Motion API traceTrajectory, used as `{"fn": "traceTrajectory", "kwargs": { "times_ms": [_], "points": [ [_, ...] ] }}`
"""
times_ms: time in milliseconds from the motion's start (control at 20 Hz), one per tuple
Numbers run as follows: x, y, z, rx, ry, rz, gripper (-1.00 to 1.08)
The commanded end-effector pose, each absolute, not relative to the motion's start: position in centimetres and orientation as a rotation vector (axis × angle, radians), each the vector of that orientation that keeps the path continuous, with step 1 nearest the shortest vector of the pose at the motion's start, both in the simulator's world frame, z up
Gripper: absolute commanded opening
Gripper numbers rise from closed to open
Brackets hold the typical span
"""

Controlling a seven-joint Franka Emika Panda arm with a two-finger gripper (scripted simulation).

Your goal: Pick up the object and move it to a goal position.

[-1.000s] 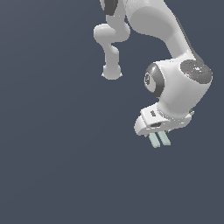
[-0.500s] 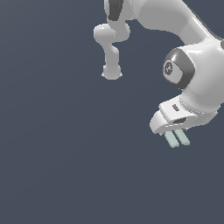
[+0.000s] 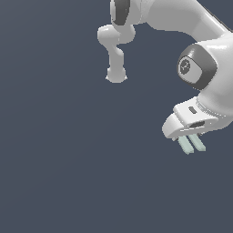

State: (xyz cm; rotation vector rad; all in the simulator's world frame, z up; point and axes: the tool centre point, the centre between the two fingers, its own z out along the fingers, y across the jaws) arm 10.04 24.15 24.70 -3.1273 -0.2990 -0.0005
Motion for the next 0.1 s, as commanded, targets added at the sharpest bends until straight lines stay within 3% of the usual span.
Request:
{"fn": "traceTrajectory", "kwargs": {
  "times_ms": [0, 50],
  "points": [
    [10.11, 24.24, 24.82, -3.128, -0.298, 0.0, -1.0],
    [10.12, 24.25, 24.83, -3.128, -0.298, 0.0, -1.0]
  ]
}}
